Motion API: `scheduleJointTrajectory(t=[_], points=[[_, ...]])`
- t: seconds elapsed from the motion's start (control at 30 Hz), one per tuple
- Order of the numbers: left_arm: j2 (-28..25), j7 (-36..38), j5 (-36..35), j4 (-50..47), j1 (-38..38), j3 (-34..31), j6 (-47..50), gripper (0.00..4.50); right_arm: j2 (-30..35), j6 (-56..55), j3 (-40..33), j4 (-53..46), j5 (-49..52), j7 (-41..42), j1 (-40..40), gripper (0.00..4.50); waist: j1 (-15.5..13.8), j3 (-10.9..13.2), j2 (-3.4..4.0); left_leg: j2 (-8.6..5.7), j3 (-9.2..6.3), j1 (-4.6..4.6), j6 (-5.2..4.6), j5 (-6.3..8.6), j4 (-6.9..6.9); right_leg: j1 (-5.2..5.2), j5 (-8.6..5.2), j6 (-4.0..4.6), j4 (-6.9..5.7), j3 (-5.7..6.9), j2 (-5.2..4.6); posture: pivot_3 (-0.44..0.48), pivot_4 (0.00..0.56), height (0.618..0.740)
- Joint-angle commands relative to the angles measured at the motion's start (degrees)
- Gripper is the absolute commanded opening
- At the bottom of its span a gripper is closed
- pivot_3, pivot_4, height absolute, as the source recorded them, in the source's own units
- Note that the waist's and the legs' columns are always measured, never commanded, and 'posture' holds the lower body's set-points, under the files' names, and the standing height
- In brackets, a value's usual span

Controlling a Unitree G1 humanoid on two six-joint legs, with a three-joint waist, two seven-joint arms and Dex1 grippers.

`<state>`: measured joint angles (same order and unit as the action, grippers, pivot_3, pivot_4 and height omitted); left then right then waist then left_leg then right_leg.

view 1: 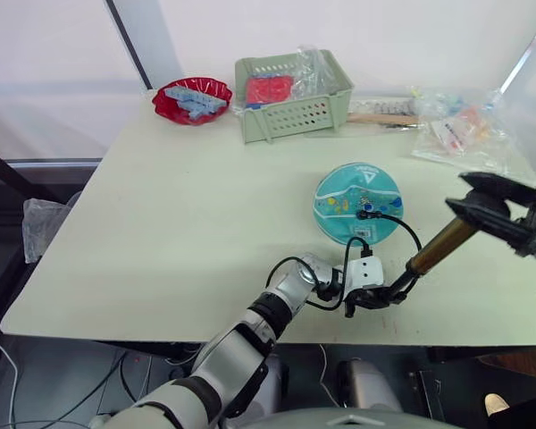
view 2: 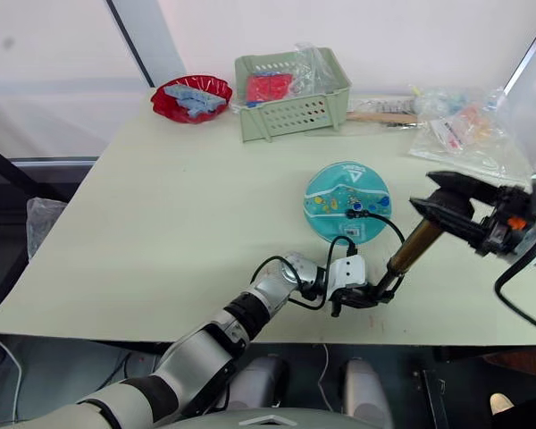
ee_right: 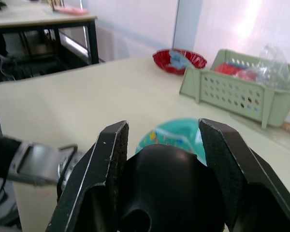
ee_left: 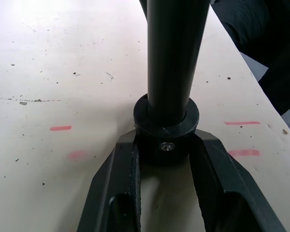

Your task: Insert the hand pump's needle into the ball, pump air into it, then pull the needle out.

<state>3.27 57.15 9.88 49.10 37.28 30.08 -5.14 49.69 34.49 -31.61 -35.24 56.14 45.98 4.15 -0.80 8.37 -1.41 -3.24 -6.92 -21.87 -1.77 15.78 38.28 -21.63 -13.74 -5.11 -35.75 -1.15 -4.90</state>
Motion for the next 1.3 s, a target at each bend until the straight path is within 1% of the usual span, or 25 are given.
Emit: scheduleJointTrajectory(t=[0.03,0.17,0.3,0.47,0.57,0.7,0.8,0.93,1.13,1.3], points=[[-2.8,-1.5,4.2,6.8,-2.6,2.1,3.9,0.96,-2.9,-2.6,7.1,-0.6,-5.4,1.3,3.5,1.82,0.0,-0.1,-0.09,0.01,-0.01,0.01,0.0,0.0,0.0,0.01,0.0,0.0,0.0,0.0,0.0,0.0,0.15,0.737],[-2.8,-1.5,4.2,6.7,-2.7,2.0,4.0,0.96,-6.7,-8.1,13.5,1.4,-13.2,1.2,5.8,1.82,0.0,-0.2,-0.14,0.08,-0.04,0.04,0.01,0.01,-0.02,0.01,-0.01,0.0,0.0,0.02,0.04,0.0,0.15,0.737],[-2.8,-1.6,4.1,6.5,-2.8,2.0,4.1,0.96,-9.0,-17.2,19.5,5.5,-24.3,2.5,9.2,1.82,0.0,-0.4,-0.29,0.08,-0.04,0.06,0.01,0.0,-0.03,0.01,-0.01,0.0,0.0,-0.01,0.23,0.0,0.15,0.737],[-2.8,-1.5,4.1,6.4,-2.9,2.1,4.2,0.96,-11.8,-22.8,21.6,8.9,-28.0,2.4,10.6,1.82,0.0,-0.4,-0.22,0.1,-0.07,0.1,0.02,0.01,-0.04,0.02,-0.02,0.02,0.0,-0.01,0.29,0.0,0.15,0.737],[-2.7,-1.5,4.2,6.5,-2.8,2.2,4.1,0.96,-12.4,-23.2,20.9,7.9,-25.3,3.2,9.9,1.82,0.0,-0.5,-0.19,0.1,-0.05,0.13,0.02,0.01,-0.04,0.04,-0.01,0.01,0.0,-0.08,0.29,0.0,0.15,0.737],[-2.6,-1.5,4.3,6.6,-2.8,2.3,4.0,0.96,-11.0,-21.7,17.6,6.4,-20.9,4.1,7.7,1.82,0.0,-0.4,-0.08,0.1,-0.07,0.12,0.02,0.01,-0.04,0.04,-0.01,0.01,0.0,-0.07,0.3,0.0,0.15,0.737],[-2.6,-1.5,4.3,6.6,-2.8,2.4,3.9,0.96,-8.6,-18.6,13.2,3.9,-14.9,4.4,4.5,1.82,0.0,-0.2,0.12,0.08,-0.04,0.08,0.01,0.01,-0.03,0.01,-0.01,0.01,0.0,-0.1,0.27,0.0,0.15,0.737],[-2.7,-1.3,4.4,6.5,-2.9,2.4,3.9,0.96,-3.6,-13.4,6.7,2.0,-7.0,4.1,0.4,1.82,-0.1,0.1,0.48,0.03,-0.03,0.01,0.0,0.0,-0.02,-0.02,0.0,0.02,0.0,-0.08,0.22,0.0,0.15,0.737],[-2.8,-1.1,4.5,6.4,-3.0,2.5,3.7,0.96,2.8,-6.8,-1.8,2.4,2.6,4.3,-4.1,1.82,-0.1,0.2,0.39,0.01,-0.03,-0.08,-0.01,0.0,-0.01,-0.02,0.0,0.02,0.0,-0.06,0.13,0.0,0.15,0.737],[-2.7,-1.1,4.5,6.5,-2.9,2.5,3.7,0.96,6.3,-2.8,-6.0,3.7,7.2,3.9,-7.1,1.82,-0.1,0.2,0.33,0.0,-0.03,-0.1,0.0,0.0,-0.02,-0.03,-0.01,0.02,0.0,-0.02,-0.03,0.0,0.15,0.737]])
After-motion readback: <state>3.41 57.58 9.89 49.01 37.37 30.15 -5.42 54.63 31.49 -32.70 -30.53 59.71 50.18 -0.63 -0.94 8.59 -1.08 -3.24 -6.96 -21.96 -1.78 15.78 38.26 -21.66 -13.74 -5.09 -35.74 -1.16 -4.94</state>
